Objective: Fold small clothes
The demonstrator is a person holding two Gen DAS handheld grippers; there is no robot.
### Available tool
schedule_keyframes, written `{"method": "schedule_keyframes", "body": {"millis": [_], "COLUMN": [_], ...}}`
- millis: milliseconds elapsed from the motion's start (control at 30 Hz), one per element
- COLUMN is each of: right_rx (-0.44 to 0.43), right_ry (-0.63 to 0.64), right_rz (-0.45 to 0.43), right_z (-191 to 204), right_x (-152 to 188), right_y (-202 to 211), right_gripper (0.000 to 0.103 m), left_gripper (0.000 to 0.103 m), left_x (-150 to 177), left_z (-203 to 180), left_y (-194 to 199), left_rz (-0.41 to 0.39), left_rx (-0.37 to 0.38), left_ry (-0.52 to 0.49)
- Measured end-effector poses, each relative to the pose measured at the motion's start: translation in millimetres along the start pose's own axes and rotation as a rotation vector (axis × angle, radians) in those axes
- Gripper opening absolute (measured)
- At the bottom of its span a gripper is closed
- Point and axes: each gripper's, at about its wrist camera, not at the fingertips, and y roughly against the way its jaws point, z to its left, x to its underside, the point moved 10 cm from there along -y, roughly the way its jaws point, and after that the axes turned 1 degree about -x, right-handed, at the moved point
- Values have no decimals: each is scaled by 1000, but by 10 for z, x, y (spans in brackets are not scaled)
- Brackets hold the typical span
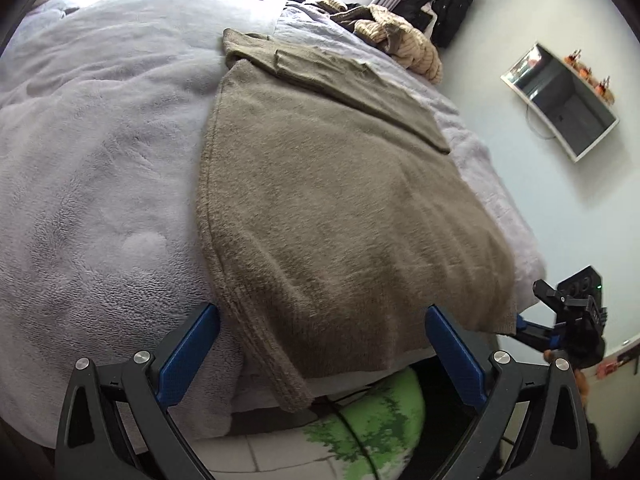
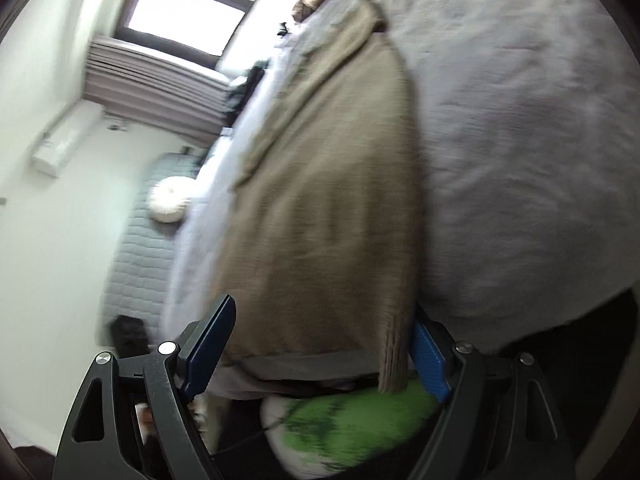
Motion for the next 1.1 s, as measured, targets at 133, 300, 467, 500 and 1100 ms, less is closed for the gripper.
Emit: {"method": "schedule_keyframes", "body": {"millis": [133,300,467,500,1100], "right_rx": [-39,-20,-87,-118,-68], "right_ry": [-3,-57,-63,-56,-79], "right_rz": [-11,11,18,13,90], "right_z": [59,-115,-4,70,23], "right_x": [-50,34,7,-24,12], "right_y": [-20,-65,-67,-57,-288], "right_gripper": [85,85,85,85,6], "left_gripper": [102,102,102,102,15], "left_x": [49,111,-10,-42,37], "left_z": [-15,43,-119,-162,98], "left_y": [-14,-78,-4,3,-197], "left_rz": [12,37,9,0,93], "left_rx": [34,21,70,77,40], "left_ry": [11,8,40,35,137]}}
